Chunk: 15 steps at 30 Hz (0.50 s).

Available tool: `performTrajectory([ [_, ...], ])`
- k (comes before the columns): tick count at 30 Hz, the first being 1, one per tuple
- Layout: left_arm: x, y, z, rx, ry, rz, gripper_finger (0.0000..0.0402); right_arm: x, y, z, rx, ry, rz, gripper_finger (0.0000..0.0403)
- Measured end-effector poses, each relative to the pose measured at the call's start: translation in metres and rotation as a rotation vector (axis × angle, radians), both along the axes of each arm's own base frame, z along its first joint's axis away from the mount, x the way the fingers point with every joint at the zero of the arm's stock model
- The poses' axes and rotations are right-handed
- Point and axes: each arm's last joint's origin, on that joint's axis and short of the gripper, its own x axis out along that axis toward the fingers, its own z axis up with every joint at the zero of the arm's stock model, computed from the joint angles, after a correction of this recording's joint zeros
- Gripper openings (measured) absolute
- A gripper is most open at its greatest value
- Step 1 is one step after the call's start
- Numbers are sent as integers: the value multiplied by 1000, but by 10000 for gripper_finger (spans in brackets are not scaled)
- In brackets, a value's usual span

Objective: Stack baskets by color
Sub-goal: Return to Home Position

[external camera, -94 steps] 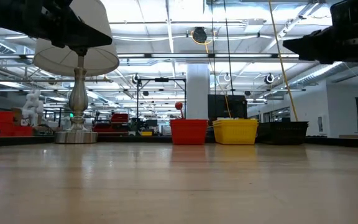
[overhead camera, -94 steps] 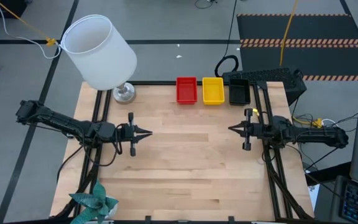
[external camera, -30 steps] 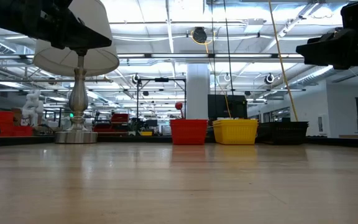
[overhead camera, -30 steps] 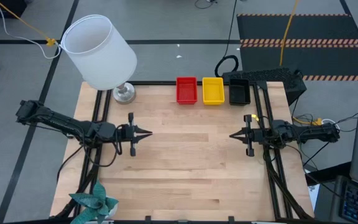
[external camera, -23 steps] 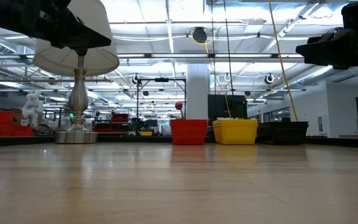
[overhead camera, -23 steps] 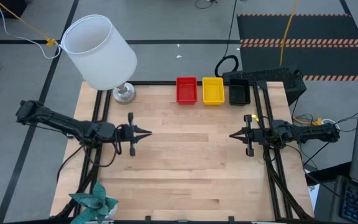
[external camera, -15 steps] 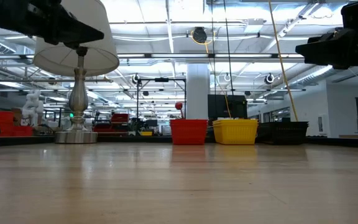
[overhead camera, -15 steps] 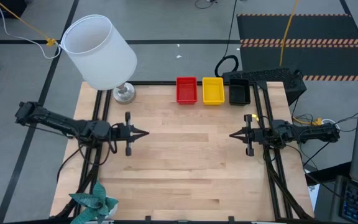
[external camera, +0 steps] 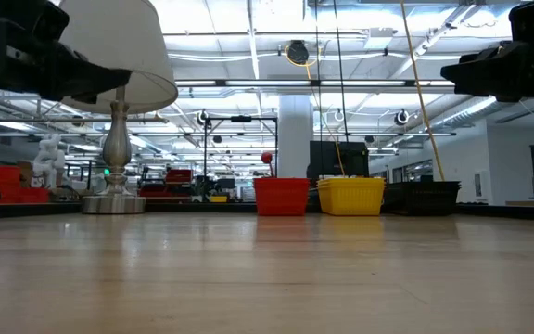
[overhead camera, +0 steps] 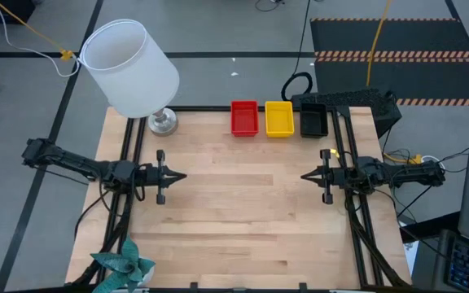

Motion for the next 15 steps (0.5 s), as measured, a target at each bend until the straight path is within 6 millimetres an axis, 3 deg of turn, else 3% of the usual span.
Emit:
performTrajectory([
  [4,-6,1,-6,3,-42,-4,4,0,0,0,0,-4,0,0],
  [15,-12,0,-1,-6,-91,-90,6,0,0,1,1,-6,1,0],
])
